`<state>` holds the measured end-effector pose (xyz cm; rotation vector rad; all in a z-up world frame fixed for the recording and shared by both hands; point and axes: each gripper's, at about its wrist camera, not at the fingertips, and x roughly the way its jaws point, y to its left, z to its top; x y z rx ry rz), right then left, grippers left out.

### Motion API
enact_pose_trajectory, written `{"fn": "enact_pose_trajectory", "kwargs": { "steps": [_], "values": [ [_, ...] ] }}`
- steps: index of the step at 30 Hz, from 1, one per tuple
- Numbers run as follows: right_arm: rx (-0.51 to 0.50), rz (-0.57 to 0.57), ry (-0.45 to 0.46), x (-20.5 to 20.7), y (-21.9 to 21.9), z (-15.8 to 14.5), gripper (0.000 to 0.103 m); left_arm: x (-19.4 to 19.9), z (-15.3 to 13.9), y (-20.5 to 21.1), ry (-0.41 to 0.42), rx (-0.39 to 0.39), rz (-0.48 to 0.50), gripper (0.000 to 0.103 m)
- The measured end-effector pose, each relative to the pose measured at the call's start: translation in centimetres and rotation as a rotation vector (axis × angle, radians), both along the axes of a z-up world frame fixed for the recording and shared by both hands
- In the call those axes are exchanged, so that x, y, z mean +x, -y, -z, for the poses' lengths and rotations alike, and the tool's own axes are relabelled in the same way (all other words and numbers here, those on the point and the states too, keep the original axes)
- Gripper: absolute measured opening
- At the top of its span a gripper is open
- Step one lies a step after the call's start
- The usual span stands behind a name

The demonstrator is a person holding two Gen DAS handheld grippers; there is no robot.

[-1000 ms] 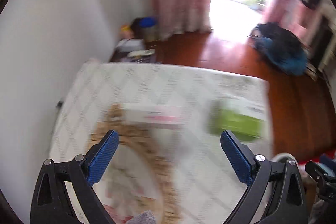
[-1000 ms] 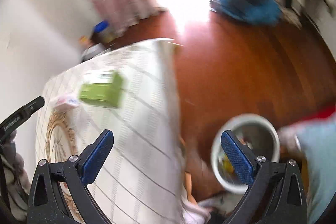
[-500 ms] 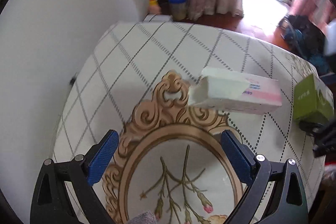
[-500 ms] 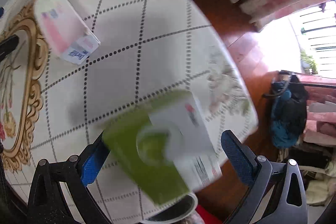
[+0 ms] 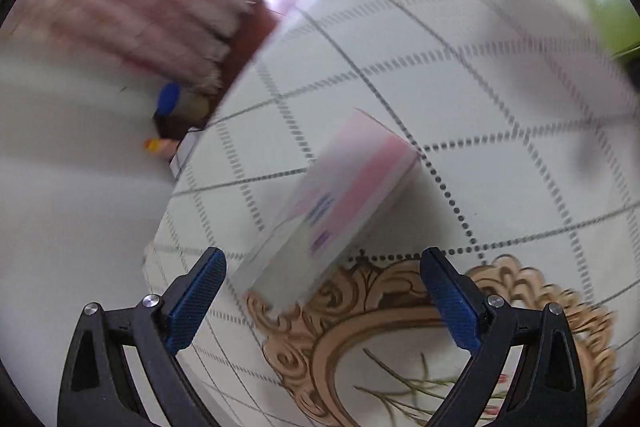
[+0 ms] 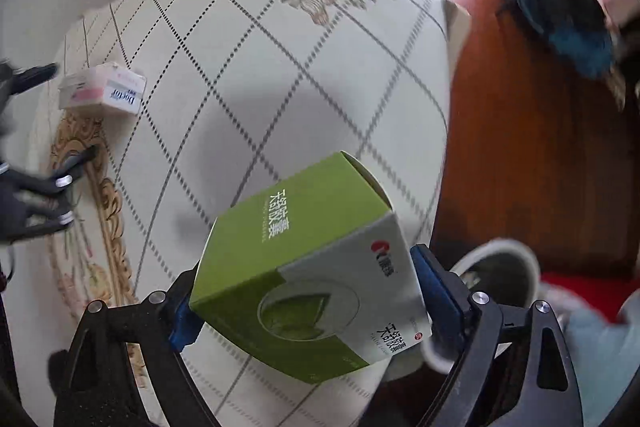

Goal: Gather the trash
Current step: 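Grasp the pink-white box with the left tool while the right tool grasps the green box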

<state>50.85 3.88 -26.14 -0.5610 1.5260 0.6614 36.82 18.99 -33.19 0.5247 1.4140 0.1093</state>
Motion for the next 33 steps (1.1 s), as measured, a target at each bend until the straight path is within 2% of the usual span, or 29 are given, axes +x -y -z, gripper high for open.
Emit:
{"fn": "enact_pose_trajectory", "kwargs": {
  "steps": [1, 2, 3, 6, 7, 11, 12, 15, 19, 20, 22, 25, 27, 29, 32, 33],
  "values": [
    [0.009, 0.013, -0.01, -0.3, 0.6, -0.1, 0.092, 0.3, 0.0, 0.0, 0.008, -0.011, 0.022, 0.097],
    [0.017, 0.028, -0.019, -0.6, 1.1, -0.1, 0.092, 0.7, -0.1, 0.0, 0.008, -0.029, 0.026, 0.086],
    [0.02, 0.036, -0.026, -0.9, 1.5, -0.1, 0.091, 1.0, -0.1, -0.3, 0.003, -0.043, 0.014, 0.061],
    [0.027, 0.057, -0.034, -1.4, 2.2, -0.3, 0.091, 1.5, -0.1, -0.5, -0.015, -0.056, -0.01, 0.041],
    [0.028, 0.063, -0.037, -1.6, 2.3, -0.3, 0.091, 1.3, -0.2, -0.4, -0.022, -0.055, -0.023, 0.039],
    [0.034, 0.093, -0.055, -3.3, 3.5, -0.4, 0.091, 0.0, -1.3, -0.2, 0.0, -0.082, -0.121, 0.036],
    [0.034, 0.096, -0.064, -3.5, 3.8, -0.2, 0.091, -0.6, -1.8, -0.2, 0.002, -0.087, -0.185, 0.036],
    [0.036, 0.1, -0.067, -5.0, 4.6, -0.2, 0.091, -2.7, -3.3, -0.7, 0.037, -0.177, -0.364, 0.035],
    [0.063, 0.121, -0.08, -8.4, 6.2, -1.1, 0.091, -7.7, -5.5, -1.2, 0.112, -0.382, -0.637, 0.035],
    [0.065, 0.125, -0.079, -9.3, 6.5, -1.5, 0.091, -8.7, -5.9, -0.9, 0.118, -0.421, -0.677, 0.035],
    [0.07, 0.13, -0.093, -10.8, 7.1, -1.8, 0.091, -11.8, -6.2, -0.6, 0.141, -0.535, -0.818, 0.035],
    [0.063, 0.143, -0.126, -14.2, 7.9, -1.9, 0.091, -16.0, -6.0, 1.2, 0.151, -0.665, -0.959, 0.035],
    [0.053, 0.146, -0.139, -15.9, 8.5, -1.6, 0.091, -18.4, -5.5, 3.1, 0.146, -0.731, -1.016, 0.035],
    [0.044, 0.153, -0.16, -17.4, 9.0, -1.2, 0.091, -19.6, -4.8, 3.9, 0.142, -0.761, -1.055, 0.035],
    [0.022, 0.163, -0.178, -18.8, 9.5, -0.2, 0.093, -20.5, -3.2, 5.7, 0.124, -0.769, -1.042, 0.033],
    [0.015, 0.157, -0.188, -19.1, 9.5, 0.0, 0.093, -20.8, -3.3, 6.3, 0.119, -0.755, -1.029, 0.036]
  ]
}}
